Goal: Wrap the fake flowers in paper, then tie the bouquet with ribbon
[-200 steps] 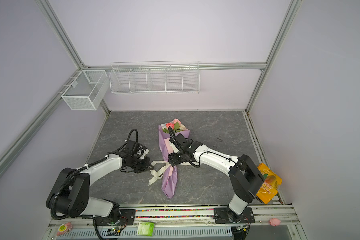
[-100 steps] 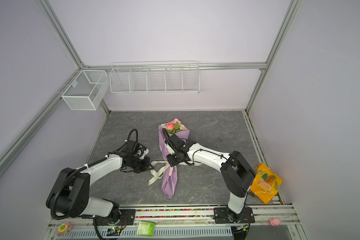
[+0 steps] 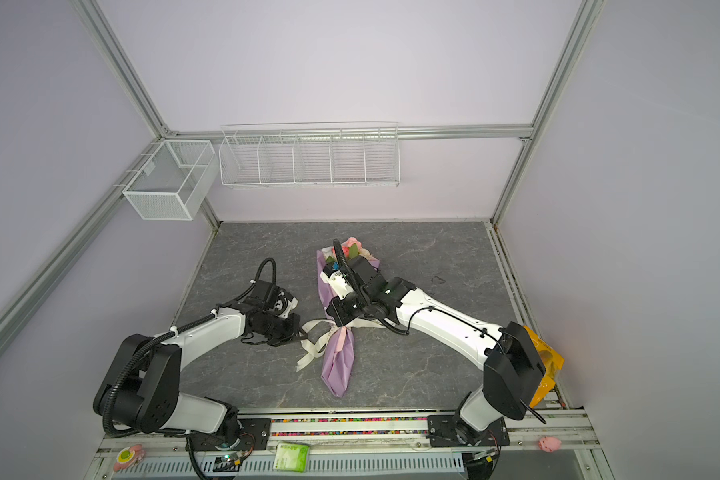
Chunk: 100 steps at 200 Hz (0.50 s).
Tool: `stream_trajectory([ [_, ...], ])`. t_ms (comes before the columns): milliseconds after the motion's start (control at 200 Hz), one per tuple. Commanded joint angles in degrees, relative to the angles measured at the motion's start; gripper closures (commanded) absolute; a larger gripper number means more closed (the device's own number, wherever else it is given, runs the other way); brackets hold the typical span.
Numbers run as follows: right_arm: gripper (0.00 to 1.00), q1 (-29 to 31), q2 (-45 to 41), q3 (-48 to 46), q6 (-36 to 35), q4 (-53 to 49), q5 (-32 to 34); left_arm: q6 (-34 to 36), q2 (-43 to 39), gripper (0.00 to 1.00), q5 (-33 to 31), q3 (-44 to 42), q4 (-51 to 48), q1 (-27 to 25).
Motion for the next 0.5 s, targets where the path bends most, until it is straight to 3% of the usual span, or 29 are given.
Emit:
stream_trajectory([
  [0,0.93,0.32,-0.68,-0.63,-2.55,0.6,-7.47,0.43,0.5,1.0,-0.11,1.27,0.76,0.22],
  [210,0.89,1.25,-1.12,-1.96,-8.7,-2.2,-20.98,0.3,0.71,1.0,-0.37,1.16,0.94,0.18],
  [285,0.79,1.55,-0.63,-1.92,-11.49,-6.55,-21.71,0.29,0.89,1.0,-0.29,1.27,0.93,0.19],
  [375,0.63,0.8,-1.53,-2.32,-12.88,-10.62,-15.57,0.3,0.91,1.0,-0.18,1.28,0.89,0.16],
  [440,0.51,-1.85,-4.11,-5.24,-9.34,-8.29,-8.34,0.3,0.89,1.0,-0.21,1.28,0.8,0.2],
  [495,0.48,-5.79,-6.24,-7.91,-5.33,-5.84,-4.15,0.4,0.81,1.0,-0.18,1.36,0.62,0.21],
])
